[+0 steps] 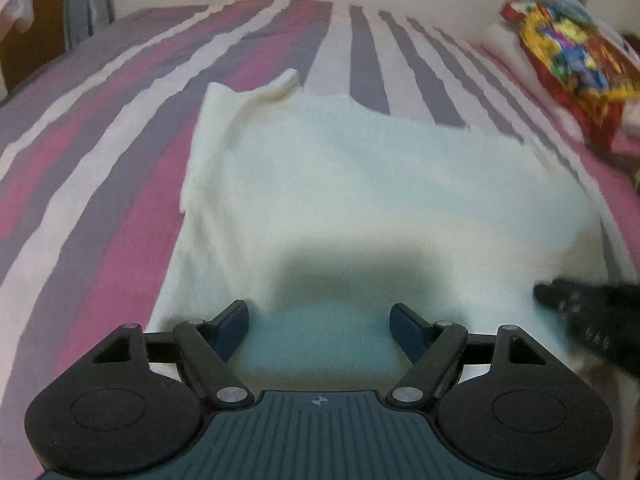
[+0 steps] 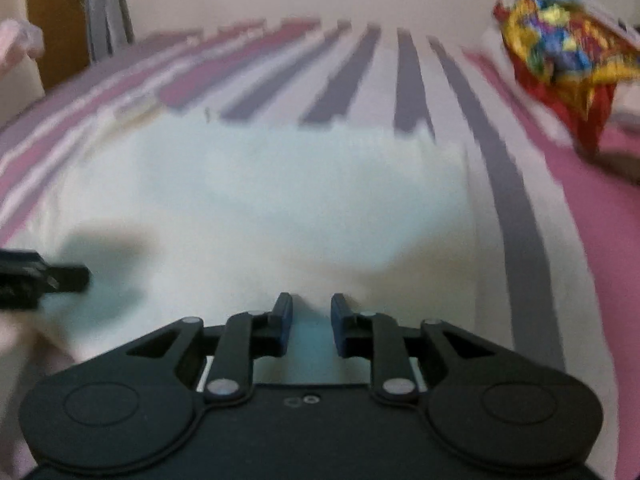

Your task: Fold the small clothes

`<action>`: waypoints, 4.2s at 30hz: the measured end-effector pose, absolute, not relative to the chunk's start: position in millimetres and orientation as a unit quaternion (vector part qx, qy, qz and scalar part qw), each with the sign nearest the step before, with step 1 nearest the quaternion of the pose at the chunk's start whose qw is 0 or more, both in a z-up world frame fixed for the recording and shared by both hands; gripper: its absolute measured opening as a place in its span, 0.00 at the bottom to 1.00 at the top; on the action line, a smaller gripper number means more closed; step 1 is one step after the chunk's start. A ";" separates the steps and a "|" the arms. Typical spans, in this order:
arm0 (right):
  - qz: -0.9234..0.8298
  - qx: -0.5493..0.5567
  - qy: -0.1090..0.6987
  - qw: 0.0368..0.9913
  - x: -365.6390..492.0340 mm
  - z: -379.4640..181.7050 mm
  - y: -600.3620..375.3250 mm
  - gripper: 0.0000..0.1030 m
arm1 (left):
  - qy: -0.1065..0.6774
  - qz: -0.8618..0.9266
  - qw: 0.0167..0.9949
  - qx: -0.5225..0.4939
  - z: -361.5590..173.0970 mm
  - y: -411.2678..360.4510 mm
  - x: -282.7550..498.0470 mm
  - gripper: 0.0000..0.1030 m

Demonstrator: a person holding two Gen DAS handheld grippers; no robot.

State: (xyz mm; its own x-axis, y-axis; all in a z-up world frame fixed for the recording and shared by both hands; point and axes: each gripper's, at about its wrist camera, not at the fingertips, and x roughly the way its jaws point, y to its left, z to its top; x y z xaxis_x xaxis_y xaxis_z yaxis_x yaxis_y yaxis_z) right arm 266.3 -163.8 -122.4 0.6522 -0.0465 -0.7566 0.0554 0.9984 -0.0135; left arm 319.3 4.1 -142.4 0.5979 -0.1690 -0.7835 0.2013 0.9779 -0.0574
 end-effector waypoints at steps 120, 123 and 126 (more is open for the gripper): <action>-0.016 0.112 0.406 0.907 230.3 -104.3 -155.8 0.39 | 0.414 -0.063 0.800 -0.431 -187.7 99.5 290.5 0.75; -0.013 0.116 0.404 0.907 232.1 -104.7 -155.8 0.40 | 0.398 -0.060 0.798 -0.449 -193.4 101.7 291.2 0.75; -0.011 0.113 0.404 0.908 234.3 -106.1 -154.4 0.40 | 0.387 -0.058 0.798 -0.458 -195.8 100.6 299.6 0.75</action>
State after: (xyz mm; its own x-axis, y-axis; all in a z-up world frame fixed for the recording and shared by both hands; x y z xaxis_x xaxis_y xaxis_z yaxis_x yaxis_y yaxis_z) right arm 234.3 -154.4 -106.1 0.6731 0.0718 -0.7361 0.1107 0.9743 0.1963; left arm 299.6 100.6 -195.8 0.6943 -0.4472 -0.5639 -0.2617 0.5730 -0.7767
